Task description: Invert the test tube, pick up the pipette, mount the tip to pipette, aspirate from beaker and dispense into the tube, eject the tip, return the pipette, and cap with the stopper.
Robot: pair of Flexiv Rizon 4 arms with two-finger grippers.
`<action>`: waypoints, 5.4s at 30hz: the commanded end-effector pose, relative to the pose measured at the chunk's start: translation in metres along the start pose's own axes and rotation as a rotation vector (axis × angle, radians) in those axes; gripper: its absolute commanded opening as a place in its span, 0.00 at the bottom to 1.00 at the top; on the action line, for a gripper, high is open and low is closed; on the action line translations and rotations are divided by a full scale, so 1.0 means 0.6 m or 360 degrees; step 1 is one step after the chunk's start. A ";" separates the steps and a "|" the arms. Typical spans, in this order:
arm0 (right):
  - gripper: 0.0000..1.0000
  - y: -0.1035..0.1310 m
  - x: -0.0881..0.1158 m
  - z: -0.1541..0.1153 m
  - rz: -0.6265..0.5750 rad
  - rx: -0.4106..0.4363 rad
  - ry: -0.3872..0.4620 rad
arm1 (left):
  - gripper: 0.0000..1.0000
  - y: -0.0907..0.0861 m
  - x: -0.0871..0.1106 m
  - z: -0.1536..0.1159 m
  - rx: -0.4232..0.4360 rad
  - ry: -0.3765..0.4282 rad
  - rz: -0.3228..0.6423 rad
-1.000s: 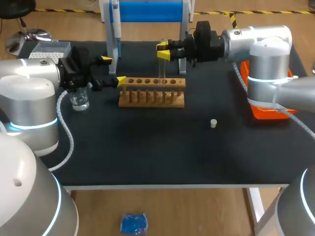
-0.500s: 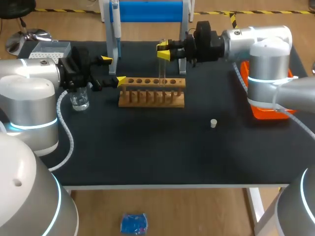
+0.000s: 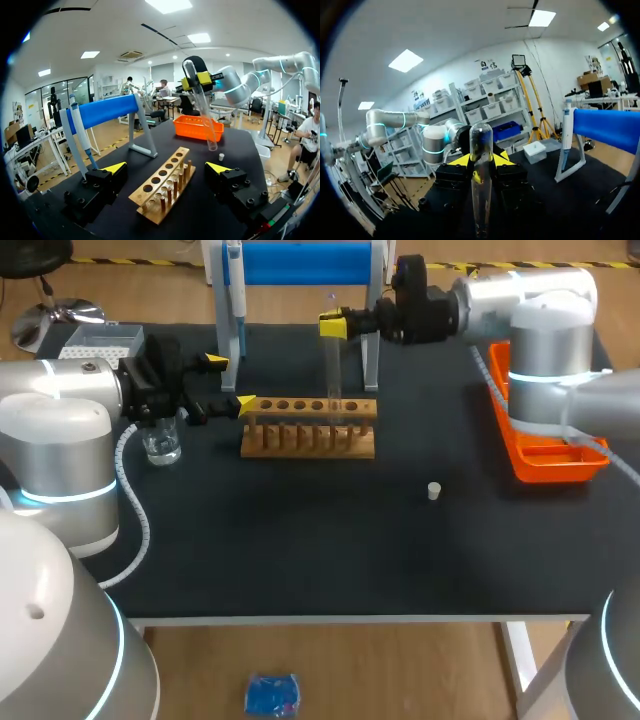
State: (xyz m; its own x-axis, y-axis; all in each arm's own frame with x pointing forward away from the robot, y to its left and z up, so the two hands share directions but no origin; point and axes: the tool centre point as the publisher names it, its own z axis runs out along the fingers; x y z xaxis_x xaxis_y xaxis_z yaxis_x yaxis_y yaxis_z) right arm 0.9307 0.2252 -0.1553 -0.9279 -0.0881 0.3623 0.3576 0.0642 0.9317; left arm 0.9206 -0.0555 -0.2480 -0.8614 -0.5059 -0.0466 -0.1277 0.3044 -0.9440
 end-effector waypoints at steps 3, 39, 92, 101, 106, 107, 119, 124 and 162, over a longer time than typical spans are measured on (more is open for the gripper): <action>0.00 0.007 0.002 0.007 0.0510 0.0091 -0.0044 | 1.00 0.002 0.002 0.001 0.0006 -0.0010 0.0002; 0.00 -0.062 0.004 -0.016 0.1673 -0.0052 0.0009 | 1.00 0.002 0.002 0.001 0.0006 -0.0010 0.0002; 0.00 -0.066 0.002 -0.024 0.1850 -0.0034 0.0063 | 1.00 -0.012 0.025 -0.018 0.0314 0.0085 0.0531; 0.00 -0.066 0.002 -0.024 0.1850 -0.0034 0.0063 | 1.00 -0.043 0.056 -0.028 0.0610 0.0234 0.1143; 0.00 -0.066 0.002 -0.024 0.1850 -0.0034 0.0063 | 1.00 -0.066 0.063 -0.035 0.0716 0.0317 0.1347; 0.00 -0.066 0.002 -0.024 0.1850 -0.0034 0.0063 | 1.00 -0.072 0.064 -0.037 0.0713 0.0324 0.1382; 0.00 -0.066 0.002 -0.024 0.1850 -0.0034 0.0063 | 1.00 -0.077 0.065 -0.037 0.0712 0.0328 0.1396; 0.00 -0.066 0.002 -0.024 0.1850 -0.0034 0.0063 | 1.00 -0.098 0.085 -0.032 0.0646 0.0337 0.1667; 0.00 -0.066 0.002 -0.024 0.1850 -0.0034 0.0063 | 1.00 -0.148 0.205 0.035 0.0746 0.0093 0.2493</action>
State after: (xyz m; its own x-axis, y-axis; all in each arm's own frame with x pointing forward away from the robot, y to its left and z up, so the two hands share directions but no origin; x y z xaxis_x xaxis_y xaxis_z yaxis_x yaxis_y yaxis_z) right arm 0.9169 0.2086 -0.1919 -0.0351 -0.0218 0.9991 0.9934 0.1088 0.0373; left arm 0.8374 -0.1548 -0.1733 -0.0150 0.0654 -0.9977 0.9804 0.1971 -0.0019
